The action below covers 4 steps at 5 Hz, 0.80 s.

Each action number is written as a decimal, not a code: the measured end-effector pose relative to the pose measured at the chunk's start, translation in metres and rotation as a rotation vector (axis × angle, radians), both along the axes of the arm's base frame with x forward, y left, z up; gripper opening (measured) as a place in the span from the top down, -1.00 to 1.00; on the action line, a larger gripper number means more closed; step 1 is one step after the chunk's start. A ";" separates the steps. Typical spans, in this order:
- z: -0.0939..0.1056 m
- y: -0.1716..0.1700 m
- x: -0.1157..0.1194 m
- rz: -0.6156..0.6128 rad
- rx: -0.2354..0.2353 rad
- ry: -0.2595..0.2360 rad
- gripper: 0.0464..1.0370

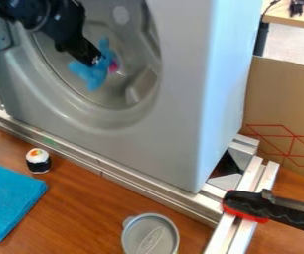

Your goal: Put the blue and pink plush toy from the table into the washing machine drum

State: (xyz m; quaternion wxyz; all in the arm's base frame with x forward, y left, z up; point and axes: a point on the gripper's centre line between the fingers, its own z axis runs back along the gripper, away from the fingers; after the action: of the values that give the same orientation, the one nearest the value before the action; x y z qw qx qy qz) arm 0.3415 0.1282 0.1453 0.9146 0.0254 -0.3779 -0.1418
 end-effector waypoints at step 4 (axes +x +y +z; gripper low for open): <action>-0.010 -0.004 0.015 -0.018 0.004 0.090 -0.30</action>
State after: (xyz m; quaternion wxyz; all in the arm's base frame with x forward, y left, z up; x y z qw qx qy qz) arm 0.3563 0.1240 0.1350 0.9292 0.0176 -0.3363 -0.1519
